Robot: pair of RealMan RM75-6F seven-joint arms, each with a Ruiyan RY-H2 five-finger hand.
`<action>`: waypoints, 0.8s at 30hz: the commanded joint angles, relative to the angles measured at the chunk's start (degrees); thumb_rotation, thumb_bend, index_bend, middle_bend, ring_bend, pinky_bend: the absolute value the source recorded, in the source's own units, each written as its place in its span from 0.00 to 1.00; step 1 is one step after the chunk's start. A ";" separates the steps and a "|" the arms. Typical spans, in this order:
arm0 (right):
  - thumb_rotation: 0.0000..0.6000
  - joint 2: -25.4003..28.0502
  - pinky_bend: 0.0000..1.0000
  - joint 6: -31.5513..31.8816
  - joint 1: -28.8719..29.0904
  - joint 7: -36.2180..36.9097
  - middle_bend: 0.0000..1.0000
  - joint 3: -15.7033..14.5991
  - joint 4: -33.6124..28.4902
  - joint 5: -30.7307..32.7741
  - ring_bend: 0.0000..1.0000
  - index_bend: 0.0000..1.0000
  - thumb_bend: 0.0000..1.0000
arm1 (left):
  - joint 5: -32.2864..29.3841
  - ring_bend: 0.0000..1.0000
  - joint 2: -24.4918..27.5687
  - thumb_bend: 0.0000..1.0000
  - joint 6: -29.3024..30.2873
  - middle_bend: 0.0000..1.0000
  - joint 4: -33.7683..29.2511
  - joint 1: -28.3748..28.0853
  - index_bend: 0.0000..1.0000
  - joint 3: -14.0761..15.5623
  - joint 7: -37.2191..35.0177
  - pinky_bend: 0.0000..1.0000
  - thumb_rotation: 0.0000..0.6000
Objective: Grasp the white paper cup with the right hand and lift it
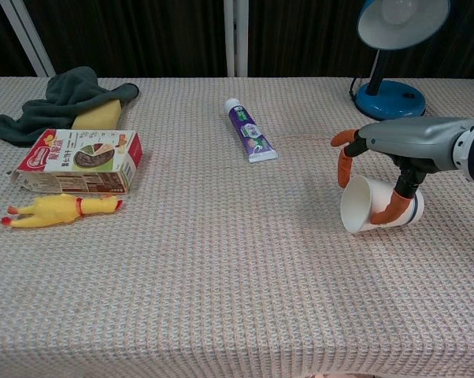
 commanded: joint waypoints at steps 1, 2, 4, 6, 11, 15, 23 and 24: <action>1.00 -0.05 0.00 1.05 -0.58 1.12 0.01 0.41 -0.26 -1.47 0.00 0.50 0.15 | -0.01 0.00 0.01 0.10 -0.02 0.00 0.09 0.04 0.00 0.00 -0.22 0.05 1.00; 1.00 0.17 0.00 1.45 -1.05 2.26 0.01 0.72 -0.60 -2.70 0.00 0.50 0.15 | 0.02 0.00 0.01 0.10 -0.02 0.00 0.11 0.04 0.00 0.01 -0.30 0.05 1.00; 1.00 0.79 0.00 2.33 -2.24 5.22 0.01 1.38 -1.12 -5.93 0.00 0.51 0.15 | 0.08 0.00 0.01 0.10 -0.05 0.00 0.13 0.02 0.00 0.03 -0.37 0.05 1.00; 1.00 1.12 0.00 3.41 -3.84 9.20 0.01 1.97 -1.09 -9.89 0.00 0.51 0.14 | 0.13 0.00 0.02 0.10 -0.06 0.00 0.09 0.01 0.00 0.04 -0.37 0.05 1.00; 1.00 -1.06 0.00 6.21 -9.84 29.38 0.00 3.21 4.18 -22.69 0.00 0.51 0.14 | 0.19 0.00 -0.10 0.10 -0.31 0.00 0.27 -0.14 0.00 0.06 -0.28 0.05 1.00; 1.00 -6.66 0.00 8.98 -14.17 50.50 0.01 3.16 14.09 -31.59 0.00 0.51 0.14 | 0.34 0.00 -0.29 0.10 -0.36 0.00 0.49 -0.23 0.00 0.10 -0.07 0.05 1.00; 1.00 -16.73 0.00 13.67 -18.31 77.16 0.02 2.58 29.97 -39.56 0.00 0.51 0.14 | 0.38 0.00 -0.70 0.10 -0.22 0.00 1.27 -0.35 0.00 -0.06 0.03 0.05 1.00; 1.00 -17.91 0.00 14.30 -18.58 79.56 0.02 2.51 31.81 -40.43 0.00 0.51 0.14 | 0.41 0.00 -0.81 0.10 -0.17 0.00 1.44 -0.36 0.00 -0.07 0.05 0.05 1.00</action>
